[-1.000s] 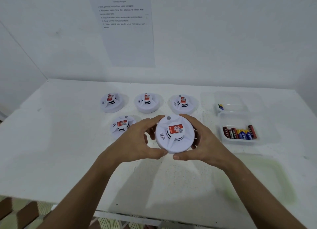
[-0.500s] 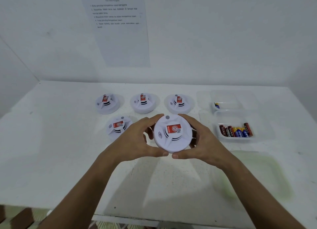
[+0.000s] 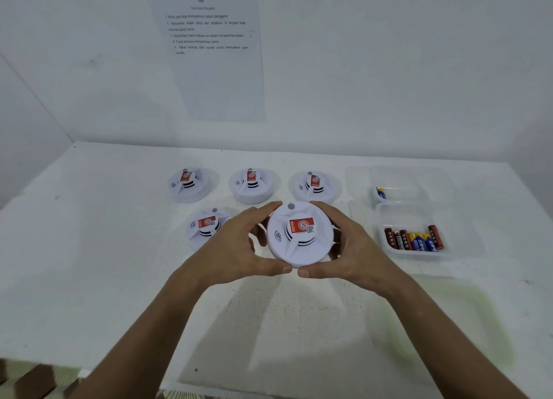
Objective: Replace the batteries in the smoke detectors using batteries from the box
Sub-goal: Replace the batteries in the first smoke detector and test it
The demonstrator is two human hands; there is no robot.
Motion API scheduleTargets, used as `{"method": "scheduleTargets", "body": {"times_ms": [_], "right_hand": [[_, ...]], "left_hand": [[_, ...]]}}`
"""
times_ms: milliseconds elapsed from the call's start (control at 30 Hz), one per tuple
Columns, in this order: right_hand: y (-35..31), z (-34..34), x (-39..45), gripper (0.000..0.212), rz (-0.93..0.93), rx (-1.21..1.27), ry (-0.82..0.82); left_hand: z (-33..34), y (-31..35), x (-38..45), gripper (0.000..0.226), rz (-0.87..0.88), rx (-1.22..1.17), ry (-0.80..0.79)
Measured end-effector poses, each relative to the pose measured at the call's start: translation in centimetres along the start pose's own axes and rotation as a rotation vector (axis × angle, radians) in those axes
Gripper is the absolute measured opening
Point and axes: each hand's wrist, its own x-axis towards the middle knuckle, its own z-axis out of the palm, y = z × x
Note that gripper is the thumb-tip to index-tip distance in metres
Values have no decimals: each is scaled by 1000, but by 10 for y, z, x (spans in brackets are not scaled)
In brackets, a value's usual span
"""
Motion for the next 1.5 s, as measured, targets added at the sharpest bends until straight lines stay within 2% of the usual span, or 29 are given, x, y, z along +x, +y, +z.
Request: {"method": "scheduleTargets", "body": {"times_ms": [767, 1000, 1500], "right_hand": [[5, 1, 13, 93, -3, 20, -16], [10, 2, 17, 99, 26, -107, 46], [30, 6, 41, 96, 36, -182, 21]], "left_hand": [[-2, -2, 4, 73, 2, 25, 58], [-2, -7, 8, 75, -19, 19, 62], [0, -33, 25, 84, -86, 25, 13]]}}
